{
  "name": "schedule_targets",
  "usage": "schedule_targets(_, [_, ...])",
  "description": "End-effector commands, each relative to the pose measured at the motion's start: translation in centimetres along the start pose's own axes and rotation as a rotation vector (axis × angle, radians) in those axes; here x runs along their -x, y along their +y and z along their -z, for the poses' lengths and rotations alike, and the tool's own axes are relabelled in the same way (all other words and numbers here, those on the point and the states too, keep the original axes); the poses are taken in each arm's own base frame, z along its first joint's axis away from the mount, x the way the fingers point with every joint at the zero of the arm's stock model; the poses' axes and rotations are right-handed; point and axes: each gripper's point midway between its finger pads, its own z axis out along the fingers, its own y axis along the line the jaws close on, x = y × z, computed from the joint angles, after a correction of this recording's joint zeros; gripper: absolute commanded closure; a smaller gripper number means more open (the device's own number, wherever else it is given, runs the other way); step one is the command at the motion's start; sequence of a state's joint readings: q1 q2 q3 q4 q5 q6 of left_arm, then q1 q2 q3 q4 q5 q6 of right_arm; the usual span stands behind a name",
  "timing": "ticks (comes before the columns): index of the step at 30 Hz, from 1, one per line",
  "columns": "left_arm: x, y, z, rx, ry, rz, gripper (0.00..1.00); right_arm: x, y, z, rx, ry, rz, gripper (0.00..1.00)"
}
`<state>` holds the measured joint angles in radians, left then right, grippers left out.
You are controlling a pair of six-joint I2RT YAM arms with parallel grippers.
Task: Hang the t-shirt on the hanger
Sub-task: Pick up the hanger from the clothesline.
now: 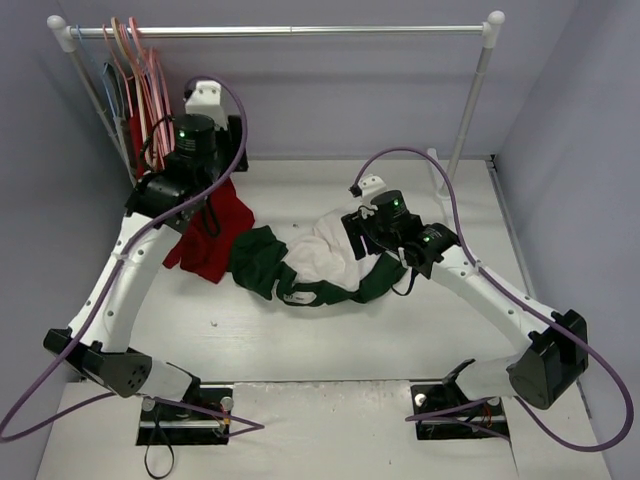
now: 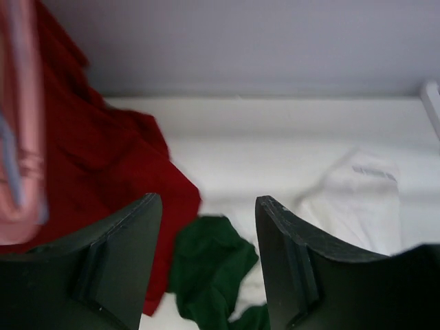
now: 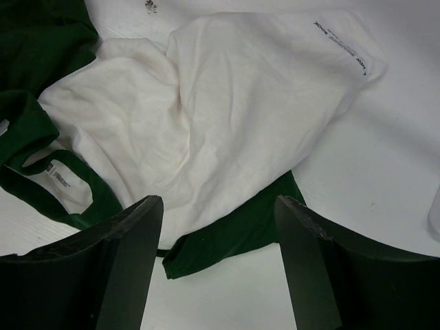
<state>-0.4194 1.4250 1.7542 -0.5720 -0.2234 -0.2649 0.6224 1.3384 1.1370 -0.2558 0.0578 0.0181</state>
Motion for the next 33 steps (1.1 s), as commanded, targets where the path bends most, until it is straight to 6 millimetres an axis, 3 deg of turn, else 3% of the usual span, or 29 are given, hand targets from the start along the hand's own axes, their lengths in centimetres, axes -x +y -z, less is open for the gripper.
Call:
schedule_targets(1, [5.8,4.5,2.3,0.209,-0.153,-0.072,0.44,3.4,0.3,1.1,0.028,-0.108,-0.008,0.33])
schedule_targets(6, [8.7,7.6,2.4,0.347,-0.165,-0.085,0.44,3.3,0.3,1.2,0.034,-0.111,-0.008,0.33])
schedule_targets(11, [11.4,8.4,2.7,0.394,-0.232,-0.107,0.44,3.2,0.4,1.8,0.039,-0.128,-0.009,0.32])
schedule_targets(21, [8.3,13.0,-0.1,0.476,-0.124,-0.08,0.45,2.8,0.3,2.3,0.045,-0.146,-0.012,0.32])
schedule_targets(29, [7.4,12.6,-1.1,0.425,-0.089,-0.06,0.59,2.8,0.4,2.2,0.046,-0.153,-0.012,0.31])
schedule_targets(33, [6.9,13.0,-1.6,0.434,-0.07,-0.062,0.72,2.7,0.3,2.1,0.042,-0.152,0.0,0.31])
